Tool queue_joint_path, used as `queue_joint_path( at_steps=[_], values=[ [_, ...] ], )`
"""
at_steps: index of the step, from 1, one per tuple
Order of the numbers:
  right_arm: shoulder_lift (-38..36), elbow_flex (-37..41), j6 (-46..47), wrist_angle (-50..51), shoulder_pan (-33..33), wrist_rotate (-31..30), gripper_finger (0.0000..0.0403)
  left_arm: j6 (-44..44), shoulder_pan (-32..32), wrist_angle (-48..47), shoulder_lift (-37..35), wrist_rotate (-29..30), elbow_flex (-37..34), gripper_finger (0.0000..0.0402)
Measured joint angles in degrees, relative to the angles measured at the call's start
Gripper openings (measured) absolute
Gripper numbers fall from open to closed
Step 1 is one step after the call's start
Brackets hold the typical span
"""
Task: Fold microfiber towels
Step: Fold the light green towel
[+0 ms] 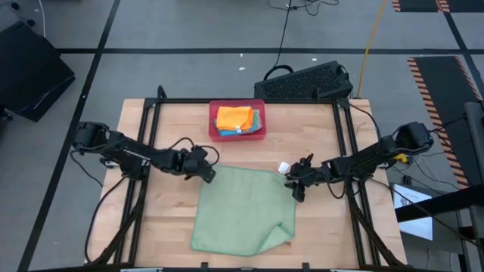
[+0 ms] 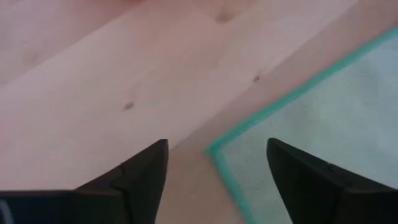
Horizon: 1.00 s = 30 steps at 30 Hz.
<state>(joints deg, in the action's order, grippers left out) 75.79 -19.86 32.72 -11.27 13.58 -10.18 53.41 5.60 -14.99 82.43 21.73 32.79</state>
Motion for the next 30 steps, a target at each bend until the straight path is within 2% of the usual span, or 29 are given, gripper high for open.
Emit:
queue_joint_path(
  at_steps=[5,8,10,15,19,22,26,30],
  values=[
    [-0.9,0.0,-2.5,0.0,0.0,0.6,0.014,-6.7,-2.4,3.9,0.0,-4.0,-1.2,0.0275],
    [-2.1,0.1,-3.4,0.4,-0.1,0.7,0.014,-8.4,-2.9,6.4,0.5,-7.0,-2.5,0.0251],
    [-3.3,0.1,-3.5,0.7,-0.1,1.0,0.0139,-8.7,-2.9,6.8,0.9,-6.6,-3.2,0.0226],
    [-7.0,0.1,-3.4,-0.2,-0.1,0.8,0.0139,-11.5,-2.3,7.3,1.4,-4.5,-4.6,0.0126],
    [-10.2,-0.6,-3.5,-0.9,-0.1,-4.1,0.0139,-18.9,-0.4,10.4,0.9,-3.0,-4.4,0.0021],
    [-11.4,-2.7,-4.9,-1.0,-0.1,-7.8,0.0139,-22.6,0.5,13.2,0.3,-1.6,-3.4,0.0013],
    [-9.4,-6.5,-11.0,-7.3,-0.3,-10.8,0.0139,-28.3,1.8,13.4,-0.4,3.1,-0.4,0.0006],
    [-2.4,-10.9,-17.2,-16.9,-3.7,-7.6,0.0154,-35.3,3.3,13.9,-1.1,6.7,3.6,0.0009]
  ],
)
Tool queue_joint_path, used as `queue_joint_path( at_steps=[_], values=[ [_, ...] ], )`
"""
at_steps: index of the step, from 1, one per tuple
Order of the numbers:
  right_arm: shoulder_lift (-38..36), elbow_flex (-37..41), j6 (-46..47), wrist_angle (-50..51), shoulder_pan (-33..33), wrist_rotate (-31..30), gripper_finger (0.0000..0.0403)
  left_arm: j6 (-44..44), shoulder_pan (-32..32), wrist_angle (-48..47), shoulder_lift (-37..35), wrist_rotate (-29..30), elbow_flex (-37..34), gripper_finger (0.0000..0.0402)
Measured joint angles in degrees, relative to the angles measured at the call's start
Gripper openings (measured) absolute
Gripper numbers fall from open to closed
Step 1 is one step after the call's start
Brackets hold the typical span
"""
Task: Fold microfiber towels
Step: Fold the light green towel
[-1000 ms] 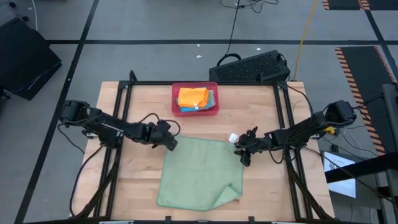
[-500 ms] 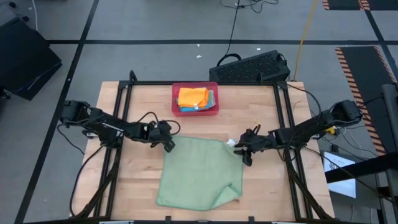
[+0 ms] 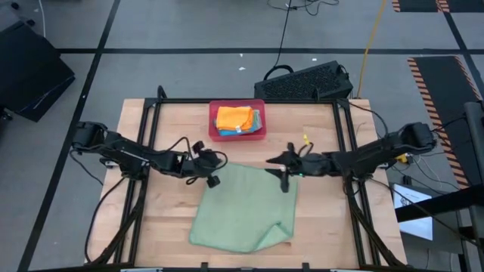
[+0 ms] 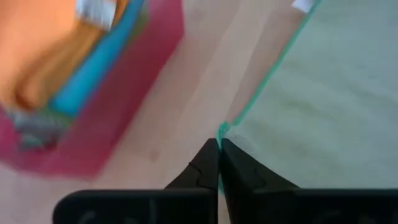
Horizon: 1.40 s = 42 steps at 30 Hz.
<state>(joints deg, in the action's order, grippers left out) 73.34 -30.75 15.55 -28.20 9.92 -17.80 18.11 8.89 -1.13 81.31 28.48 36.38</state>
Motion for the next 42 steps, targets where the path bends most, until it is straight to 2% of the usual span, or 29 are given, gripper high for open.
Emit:
queue_joint_path(
  at_steps=[5,10,14,17,19,23,27,30,32,35,38,42],
  values=[
    [12.2,-9.1,-4.1,-2.4,-5.7,10.2,0.0186,-10.0,2.2,0.2,0.1,2.6,4.5,0.0006],
    [22.5,-16.7,-9.2,-2.7,-9.4,19.9,0.0202,-16.3,4.8,-0.5,0.1,3.3,6.8,0.0011],
    [27.3,-20.5,-12.3,-3.6,-11.2,23.1,0.0205,-17.7,6.1,0.5,0.0,2.1,7.3,0.0007],
    [29.8,-23.4,-13.6,-4.2,-12.2,27.8,0.0203,-16.9,6.6,1.6,0.0,1.7,7.3,0.0005],
    [30.8,-24.6,-13.7,-3.8,-12.5,29.9,0.0198,-16.9,6.6,1.6,0.0,1.6,7.3,0.001],
    [32.5,-27.0,-15.2,-3.3,-12.6,30.3,0.0173,-16.7,6.6,2.6,0.0,1.0,7.3,0.0008],
    [32.9,-27.6,-16.8,-3.7,-12.6,31.6,0.0114,-14.7,6.6,4.8,0.0,1.5,7.3,0.0008],
    [32.9,-27.6,-18.7,-3.2,-12.6,31.6,0.0049,-10.6,6.6,6.2,0.0,1.9,7.3,0.0038],
    [32.9,-27.5,-19.9,-3.1,-12.6,31.6,0.0014,-6.1,6.6,5.6,0.0,1.7,7.3,0.0075],
    [32.1,-27.5,-21.0,-2.2,-12.6,31.6,0.0011,1.5,8.2,2.7,0.0,1.7,7.3,0.014],
    [29.7,-27.4,-23.0,1.5,-12.6,31.6,0.0005,12.9,10.8,-3.9,0.0,1.5,7.3,0.02],
    [26.2,-27.4,-26.5,7.5,-12.5,31.3,0.0003,29.5,16.3,-13.5,0.5,1.1,7.3,0.0254]
  ],
)
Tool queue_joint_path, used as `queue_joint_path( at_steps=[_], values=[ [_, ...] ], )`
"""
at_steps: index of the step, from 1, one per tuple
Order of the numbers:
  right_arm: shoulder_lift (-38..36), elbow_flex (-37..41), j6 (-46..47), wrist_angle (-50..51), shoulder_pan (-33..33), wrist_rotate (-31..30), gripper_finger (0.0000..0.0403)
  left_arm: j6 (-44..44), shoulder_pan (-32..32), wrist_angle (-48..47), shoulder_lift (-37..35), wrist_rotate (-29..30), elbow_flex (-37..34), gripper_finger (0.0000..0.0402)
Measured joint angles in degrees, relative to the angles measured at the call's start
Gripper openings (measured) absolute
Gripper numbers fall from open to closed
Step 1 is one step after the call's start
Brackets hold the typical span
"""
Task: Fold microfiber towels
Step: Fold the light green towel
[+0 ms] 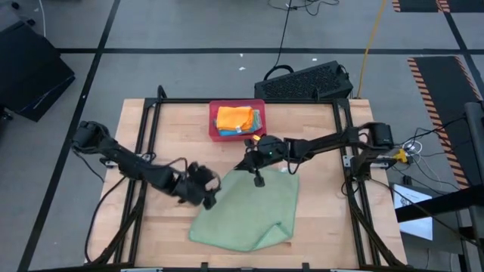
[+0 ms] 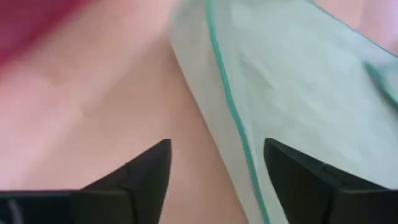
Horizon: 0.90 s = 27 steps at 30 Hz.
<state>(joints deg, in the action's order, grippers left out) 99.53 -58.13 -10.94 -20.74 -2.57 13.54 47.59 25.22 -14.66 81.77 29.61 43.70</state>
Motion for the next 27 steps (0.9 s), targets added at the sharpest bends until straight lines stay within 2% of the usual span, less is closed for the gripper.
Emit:
queue_joint_path(
  at_steps=[5,11,21,27],
  values=[
    [-3.5,0.0,-3.0,4.1,0.0,-2.2,0.0002,9.4,8.1,0.5,0.4,1.7,0.0,0.0274],
    [-7.0,0.0,-5.0,8.4,-0.1,-5.9,0.0001,18.4,14.6,1.6,1.1,1.6,0.0,0.025],
    [-8.5,0.0,-5.4,8.7,-0.1,-6.1,0.0001,33.5,19.2,-0.1,6.8,-0.8,-0.1,0.0187],
    [-8.5,0.0,-5.3,8.8,-0.1,-6.1,0.0,49.6,20.3,-3.1,10.8,-3.8,0.0,0.0198]
  ],
)
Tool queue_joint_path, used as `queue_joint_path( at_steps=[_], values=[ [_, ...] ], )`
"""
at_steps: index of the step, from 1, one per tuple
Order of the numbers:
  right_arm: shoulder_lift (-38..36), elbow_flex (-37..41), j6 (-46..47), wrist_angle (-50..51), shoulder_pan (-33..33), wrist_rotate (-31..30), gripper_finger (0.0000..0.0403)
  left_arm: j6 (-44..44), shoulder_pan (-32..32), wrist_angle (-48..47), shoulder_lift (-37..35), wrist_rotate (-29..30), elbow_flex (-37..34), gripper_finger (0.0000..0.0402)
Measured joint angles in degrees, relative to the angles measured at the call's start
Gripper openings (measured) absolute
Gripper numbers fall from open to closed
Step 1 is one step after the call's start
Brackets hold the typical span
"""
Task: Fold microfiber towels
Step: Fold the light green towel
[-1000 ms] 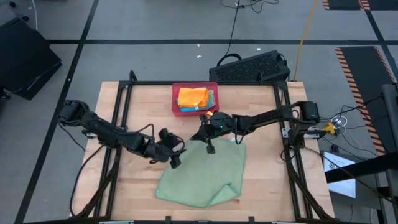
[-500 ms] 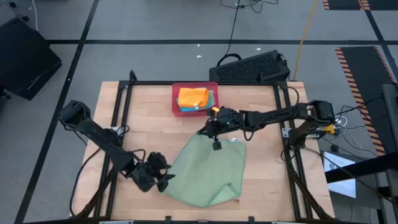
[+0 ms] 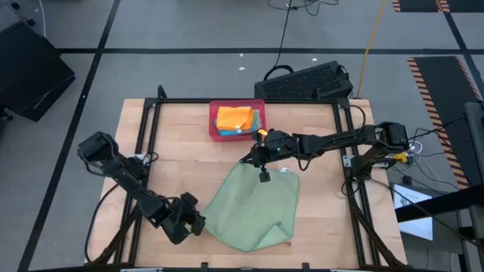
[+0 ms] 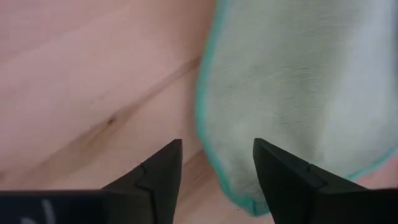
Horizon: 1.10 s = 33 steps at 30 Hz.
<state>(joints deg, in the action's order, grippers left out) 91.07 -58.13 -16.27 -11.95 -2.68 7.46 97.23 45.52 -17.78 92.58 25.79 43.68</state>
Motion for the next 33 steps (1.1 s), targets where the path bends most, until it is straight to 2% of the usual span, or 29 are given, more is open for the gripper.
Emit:
queue_joint_path(
  at_steps=[5,9,13,18,22,24,26,29,33],
  values=[
    [0.0,0.0,0.0,-0.2,0.0,0.0,0.0,3.9,-0.1,1.0,0.2,-2.5,0.0,0.0218],
    [0.0,0.0,-0.4,-0.2,0.0,0.0,0.0,4.5,-0.2,3.6,0.2,-3.9,0.0,0.0209],
    [0.0,0.0,-0.9,-0.2,0.0,0.0,0.0,3.6,-0.2,4.4,0.2,-3.7,0.0,0.015],
    [0.0,0.0,-1.4,-0.2,0.0,0.0,0.0,-2.0,-0.2,4.0,0.2,-3.4,0.0,0.0024],
    [-1.3,0.0,-1.1,0.7,0.4,-0.8,0.0,-4.3,-0.2,-2.5,-2.5,-3.5,0.0,0.0009],
    [-3.4,0.0,-1.0,1.6,1.6,-4.3,0.0,-5.0,-0.2,-8.2,-5.3,-3.5,0.0,0.0005],
    [-6.1,0.0,-1.3,2.2,3.4,-7.3,0.0,-7.7,-0.2,-15.4,-9.9,-1.3,0.0,0.0005],
    [-10.7,0.0,-0.4,2.9,6.4,-10.5,0.0,-16.9,-0.4,-20.5,-17.5,5.5,0.0,0.0004],
    [-16.6,-0.3,2.4,3.3,11.7,-18.7,0.0,-36.2,-1.1,-18.9,-28.2,16.0,0.0,0.0004]
  ],
)
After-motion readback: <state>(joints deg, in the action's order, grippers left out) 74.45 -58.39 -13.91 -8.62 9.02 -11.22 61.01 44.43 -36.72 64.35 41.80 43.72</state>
